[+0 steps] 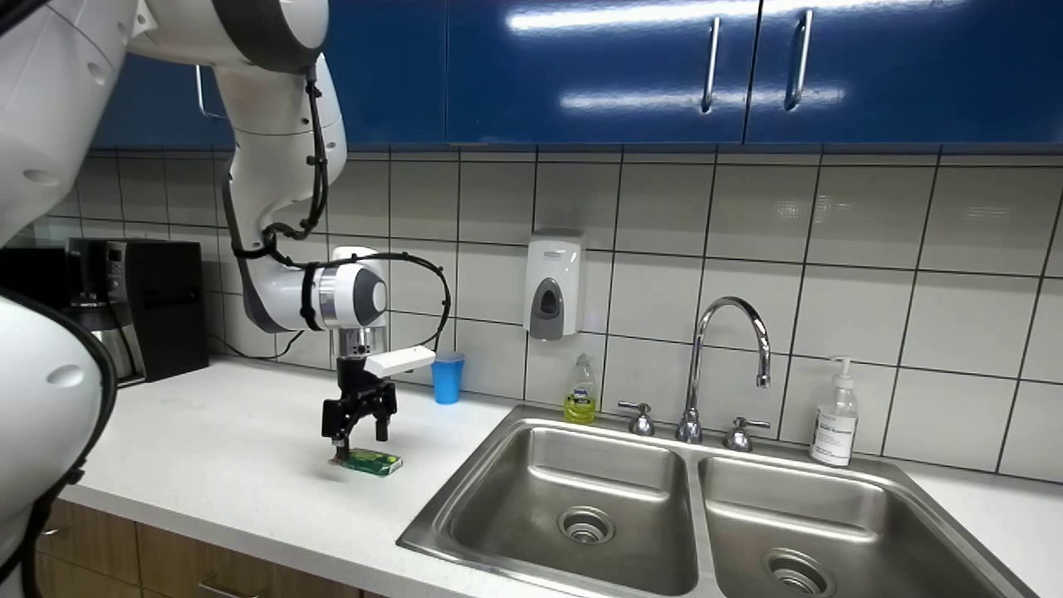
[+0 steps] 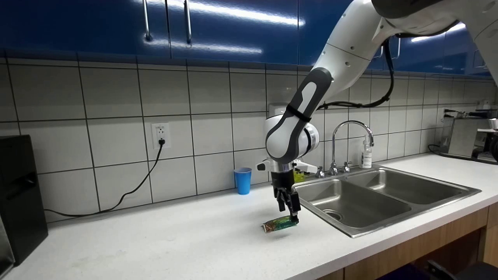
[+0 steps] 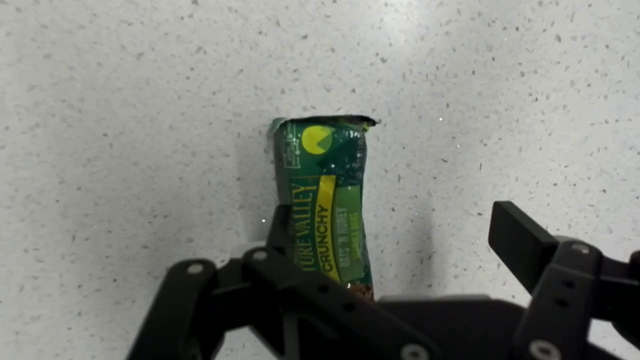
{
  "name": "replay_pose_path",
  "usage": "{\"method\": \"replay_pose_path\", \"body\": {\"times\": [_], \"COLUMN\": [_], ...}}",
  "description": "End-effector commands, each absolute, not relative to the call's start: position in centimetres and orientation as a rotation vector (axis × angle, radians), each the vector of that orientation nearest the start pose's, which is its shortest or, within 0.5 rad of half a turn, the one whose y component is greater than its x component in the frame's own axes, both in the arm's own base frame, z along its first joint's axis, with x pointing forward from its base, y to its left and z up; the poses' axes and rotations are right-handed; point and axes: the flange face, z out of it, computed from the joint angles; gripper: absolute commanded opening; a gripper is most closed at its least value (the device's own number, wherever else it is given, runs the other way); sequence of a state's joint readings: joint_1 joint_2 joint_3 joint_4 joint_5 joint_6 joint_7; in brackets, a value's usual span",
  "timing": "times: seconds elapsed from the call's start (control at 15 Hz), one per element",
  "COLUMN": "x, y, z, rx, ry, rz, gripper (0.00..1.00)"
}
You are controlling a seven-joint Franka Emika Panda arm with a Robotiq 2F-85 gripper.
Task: Put the candy bar into the sink
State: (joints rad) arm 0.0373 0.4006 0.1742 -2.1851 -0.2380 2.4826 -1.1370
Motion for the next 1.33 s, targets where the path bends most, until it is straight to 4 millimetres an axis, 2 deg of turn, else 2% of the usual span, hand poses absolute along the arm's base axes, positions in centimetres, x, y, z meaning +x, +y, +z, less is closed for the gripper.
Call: {"method": "replay_pose_path", "body": {"times": [0.0,1.27], "x": [54.1,55.0], "y": [12.1,12.5], "z": [19.7,17.9], "rx": [-2.236,-2.22], "ry": [-2.185,-2.175], "rz": [0.11,0.108], "gripper": [1.0,1.0]}}
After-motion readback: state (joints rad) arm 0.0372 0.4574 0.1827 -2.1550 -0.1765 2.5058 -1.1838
